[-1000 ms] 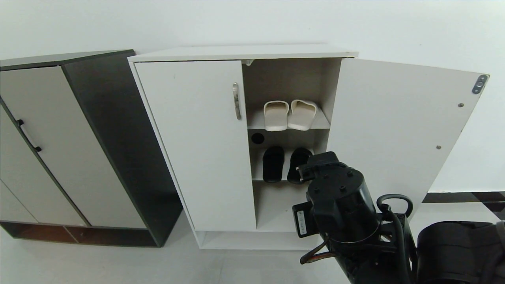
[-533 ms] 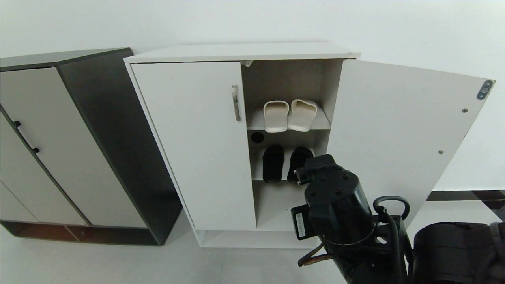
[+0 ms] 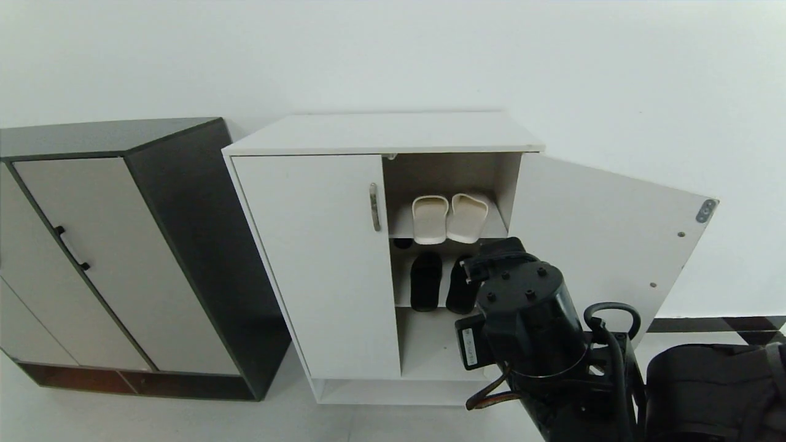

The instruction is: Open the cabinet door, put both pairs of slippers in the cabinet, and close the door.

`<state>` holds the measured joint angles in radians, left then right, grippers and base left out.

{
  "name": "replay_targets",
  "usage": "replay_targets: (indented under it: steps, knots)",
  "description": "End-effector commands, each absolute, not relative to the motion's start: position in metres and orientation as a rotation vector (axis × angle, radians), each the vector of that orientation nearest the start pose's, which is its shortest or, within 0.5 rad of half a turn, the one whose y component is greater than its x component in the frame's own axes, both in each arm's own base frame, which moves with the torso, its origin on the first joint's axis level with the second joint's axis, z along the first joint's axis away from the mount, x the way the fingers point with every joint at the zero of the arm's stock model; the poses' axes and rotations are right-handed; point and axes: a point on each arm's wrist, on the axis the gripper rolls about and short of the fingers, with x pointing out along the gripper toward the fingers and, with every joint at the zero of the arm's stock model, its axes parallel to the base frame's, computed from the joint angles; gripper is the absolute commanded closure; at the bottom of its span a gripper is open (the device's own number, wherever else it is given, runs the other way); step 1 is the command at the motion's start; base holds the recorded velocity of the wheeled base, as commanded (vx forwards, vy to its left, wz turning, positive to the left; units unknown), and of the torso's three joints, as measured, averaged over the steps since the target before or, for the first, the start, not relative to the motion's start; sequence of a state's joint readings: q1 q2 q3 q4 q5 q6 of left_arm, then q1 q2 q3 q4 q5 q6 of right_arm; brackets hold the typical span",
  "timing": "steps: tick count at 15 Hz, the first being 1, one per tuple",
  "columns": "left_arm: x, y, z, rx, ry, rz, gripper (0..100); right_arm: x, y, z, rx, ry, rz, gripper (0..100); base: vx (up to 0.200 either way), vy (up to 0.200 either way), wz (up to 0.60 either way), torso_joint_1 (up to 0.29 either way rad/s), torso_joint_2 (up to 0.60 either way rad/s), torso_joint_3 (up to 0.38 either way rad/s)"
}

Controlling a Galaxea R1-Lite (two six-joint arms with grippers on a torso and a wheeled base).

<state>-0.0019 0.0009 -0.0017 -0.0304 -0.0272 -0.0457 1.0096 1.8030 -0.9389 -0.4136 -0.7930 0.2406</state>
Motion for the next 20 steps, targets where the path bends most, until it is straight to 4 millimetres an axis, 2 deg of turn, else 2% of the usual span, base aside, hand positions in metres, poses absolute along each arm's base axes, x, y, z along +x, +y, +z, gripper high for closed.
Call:
replay_targets:
  steps: [1,12,20]
  knots:
    - [-0.0229,-0.0006,0.0791,-0.046,-0.030,-0.030,100,0.1874,0.2679,0.1656,-0.117,0.303,0.176,100,0.000,0.000,0.00,0.134,-0.47,-0.330]
    - [-0.0230,-0.0006,0.0790,-0.046,-0.032,-0.030,100,0.1873,0.2677,0.1651,-0.120,0.305,0.176,100,0.000,0.000,0.00,0.180,-0.50,-0.315]
    - [-0.0229,-0.0006,0.0791,-0.046,-0.030,-0.030,100,0.1872,0.2677,0.1659,-0.111,0.304,0.182,100,0.000,0.000,0.00,0.241,-0.56,-0.323]
